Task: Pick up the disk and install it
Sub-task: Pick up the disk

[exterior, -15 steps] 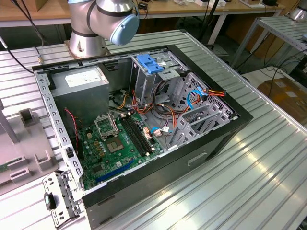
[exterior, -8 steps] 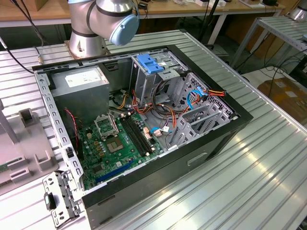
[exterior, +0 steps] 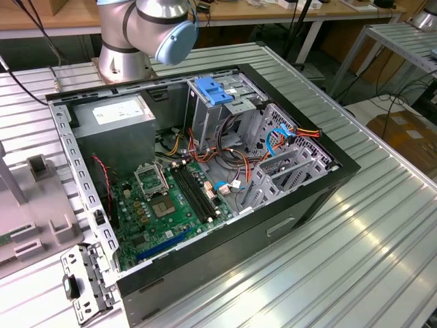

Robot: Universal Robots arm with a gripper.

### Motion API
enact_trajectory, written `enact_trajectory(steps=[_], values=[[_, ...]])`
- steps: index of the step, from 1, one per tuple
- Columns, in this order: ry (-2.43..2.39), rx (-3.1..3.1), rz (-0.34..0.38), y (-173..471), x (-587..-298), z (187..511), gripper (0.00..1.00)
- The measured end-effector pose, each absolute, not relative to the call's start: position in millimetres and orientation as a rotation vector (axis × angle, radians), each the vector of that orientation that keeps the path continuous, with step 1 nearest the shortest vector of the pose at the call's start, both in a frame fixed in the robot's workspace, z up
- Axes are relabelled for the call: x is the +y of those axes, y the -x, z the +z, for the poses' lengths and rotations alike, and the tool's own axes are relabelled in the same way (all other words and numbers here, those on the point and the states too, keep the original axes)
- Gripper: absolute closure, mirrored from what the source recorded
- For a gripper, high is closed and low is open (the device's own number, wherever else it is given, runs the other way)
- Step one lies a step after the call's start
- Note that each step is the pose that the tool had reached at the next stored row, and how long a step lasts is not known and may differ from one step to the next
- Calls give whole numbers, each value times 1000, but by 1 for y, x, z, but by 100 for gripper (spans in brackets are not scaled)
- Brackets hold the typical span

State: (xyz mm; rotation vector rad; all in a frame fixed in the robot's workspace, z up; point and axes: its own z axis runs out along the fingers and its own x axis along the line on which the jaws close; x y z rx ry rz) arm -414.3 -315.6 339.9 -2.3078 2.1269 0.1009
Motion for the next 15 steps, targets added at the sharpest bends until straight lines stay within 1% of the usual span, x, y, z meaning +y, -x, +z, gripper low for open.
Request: enact_trajectory(steps=[15], values=[[2308, 2127, 101, 421, -315, 324, 50]])
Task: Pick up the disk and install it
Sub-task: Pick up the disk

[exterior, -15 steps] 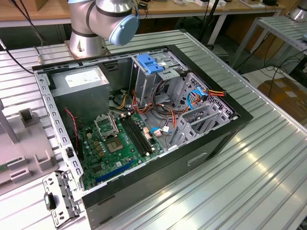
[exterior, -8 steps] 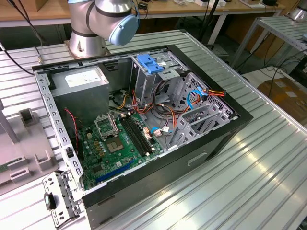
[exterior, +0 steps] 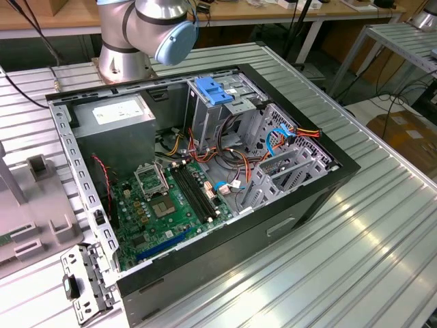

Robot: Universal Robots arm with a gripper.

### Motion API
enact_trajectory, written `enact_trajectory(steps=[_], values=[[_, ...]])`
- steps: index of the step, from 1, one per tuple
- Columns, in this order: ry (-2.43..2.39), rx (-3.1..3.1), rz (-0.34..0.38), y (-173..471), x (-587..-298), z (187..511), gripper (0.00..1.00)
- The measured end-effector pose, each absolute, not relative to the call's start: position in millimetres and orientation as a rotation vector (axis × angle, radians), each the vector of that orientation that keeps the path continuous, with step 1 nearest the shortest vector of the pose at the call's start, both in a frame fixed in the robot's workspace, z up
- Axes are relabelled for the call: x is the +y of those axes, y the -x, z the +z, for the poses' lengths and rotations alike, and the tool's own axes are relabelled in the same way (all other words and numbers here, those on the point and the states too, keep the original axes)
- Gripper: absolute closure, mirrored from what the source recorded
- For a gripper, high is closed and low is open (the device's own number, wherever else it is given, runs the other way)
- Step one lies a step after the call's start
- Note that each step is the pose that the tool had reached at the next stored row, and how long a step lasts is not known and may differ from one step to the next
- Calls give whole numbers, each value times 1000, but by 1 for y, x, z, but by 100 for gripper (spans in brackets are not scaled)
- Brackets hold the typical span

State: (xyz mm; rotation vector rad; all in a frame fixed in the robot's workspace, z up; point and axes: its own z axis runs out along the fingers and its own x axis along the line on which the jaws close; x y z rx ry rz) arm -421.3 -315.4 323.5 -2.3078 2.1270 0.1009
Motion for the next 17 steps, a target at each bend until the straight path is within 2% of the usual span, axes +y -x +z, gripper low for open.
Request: enact_trajectory(steps=[17], values=[[2308, 2127, 101, 419, -315, 300, 50]])
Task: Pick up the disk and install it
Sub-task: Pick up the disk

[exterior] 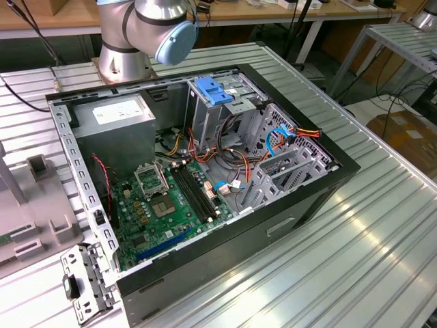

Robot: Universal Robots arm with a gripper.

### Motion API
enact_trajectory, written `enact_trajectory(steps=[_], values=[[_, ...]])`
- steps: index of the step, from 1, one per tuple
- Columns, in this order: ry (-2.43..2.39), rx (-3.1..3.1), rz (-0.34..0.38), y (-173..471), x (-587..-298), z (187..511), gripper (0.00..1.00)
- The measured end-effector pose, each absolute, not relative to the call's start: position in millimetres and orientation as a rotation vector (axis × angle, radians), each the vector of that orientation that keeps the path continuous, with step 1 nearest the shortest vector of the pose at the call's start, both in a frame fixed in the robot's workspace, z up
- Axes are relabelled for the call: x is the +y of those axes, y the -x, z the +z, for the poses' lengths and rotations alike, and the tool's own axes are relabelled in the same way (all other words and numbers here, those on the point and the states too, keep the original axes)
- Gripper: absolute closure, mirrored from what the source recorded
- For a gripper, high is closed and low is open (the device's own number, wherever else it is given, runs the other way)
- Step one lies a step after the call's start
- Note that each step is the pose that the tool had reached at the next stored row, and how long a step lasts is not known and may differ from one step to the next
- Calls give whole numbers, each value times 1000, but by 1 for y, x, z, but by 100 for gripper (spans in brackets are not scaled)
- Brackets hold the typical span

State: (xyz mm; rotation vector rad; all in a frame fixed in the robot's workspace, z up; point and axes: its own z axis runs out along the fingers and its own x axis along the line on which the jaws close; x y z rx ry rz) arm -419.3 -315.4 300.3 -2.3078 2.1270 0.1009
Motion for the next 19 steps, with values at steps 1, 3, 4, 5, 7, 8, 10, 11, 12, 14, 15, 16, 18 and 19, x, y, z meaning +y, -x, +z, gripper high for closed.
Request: enact_trajectory(steps=[1, 3, 4, 5, 7, 8, 10, 11, 12, 14, 15, 16, 18, 19], values=[[2308, 2127, 101, 419, -315, 300, 50], [2308, 2127, 101, 419, -315, 298, 50], [2308, 2127, 101, 419, -315, 298, 50], [2308, 2127, 101, 419, -315, 296, 50], [2308, 2127, 101, 419, -315, 294, 50], [2308, 2127, 101, 419, -315, 293, 50], [2308, 2127, 101, 419, -315, 292, 50], [2308, 2127, 101, 419, -315, 292, 50], [2308, 2127, 101, 419, -315, 292, 50], [2308, 2127, 101, 419, -315, 292, 50], [2308, 2127, 101, 419, -315, 292, 52], [2308, 2127, 101, 419, -315, 292, 58], [2308, 2127, 101, 419, -315, 292, 63], [2308, 2127, 101, 419, -315, 292, 63]])
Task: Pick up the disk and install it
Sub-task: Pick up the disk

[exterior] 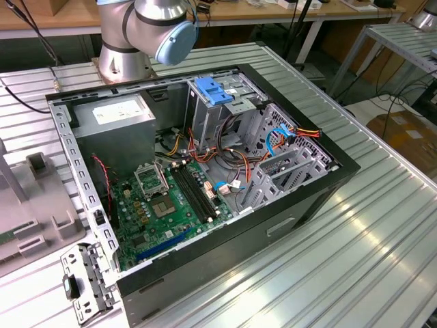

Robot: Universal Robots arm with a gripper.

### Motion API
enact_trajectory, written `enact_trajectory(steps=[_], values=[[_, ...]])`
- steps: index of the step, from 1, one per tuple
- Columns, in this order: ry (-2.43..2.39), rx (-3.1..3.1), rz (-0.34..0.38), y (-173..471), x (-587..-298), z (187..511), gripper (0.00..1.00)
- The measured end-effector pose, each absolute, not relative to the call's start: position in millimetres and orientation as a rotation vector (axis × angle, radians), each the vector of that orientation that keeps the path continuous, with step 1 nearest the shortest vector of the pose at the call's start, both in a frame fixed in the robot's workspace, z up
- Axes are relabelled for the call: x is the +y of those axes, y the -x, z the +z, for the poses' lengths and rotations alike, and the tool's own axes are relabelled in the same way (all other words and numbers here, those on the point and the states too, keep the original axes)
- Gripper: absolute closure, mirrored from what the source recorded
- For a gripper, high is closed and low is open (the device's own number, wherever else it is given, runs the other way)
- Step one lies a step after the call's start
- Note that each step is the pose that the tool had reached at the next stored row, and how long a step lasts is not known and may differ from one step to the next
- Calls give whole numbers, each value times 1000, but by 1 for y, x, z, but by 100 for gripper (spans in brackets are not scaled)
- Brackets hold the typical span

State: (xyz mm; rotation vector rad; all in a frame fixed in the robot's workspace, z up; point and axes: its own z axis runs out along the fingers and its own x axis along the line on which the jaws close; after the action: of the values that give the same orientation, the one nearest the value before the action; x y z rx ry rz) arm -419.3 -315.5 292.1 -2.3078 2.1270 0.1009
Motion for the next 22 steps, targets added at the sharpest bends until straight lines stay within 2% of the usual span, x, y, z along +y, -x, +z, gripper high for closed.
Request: enact_trajectory(steps=[22], values=[[2303, 2122, 111, 419, -315, 296, 63]])
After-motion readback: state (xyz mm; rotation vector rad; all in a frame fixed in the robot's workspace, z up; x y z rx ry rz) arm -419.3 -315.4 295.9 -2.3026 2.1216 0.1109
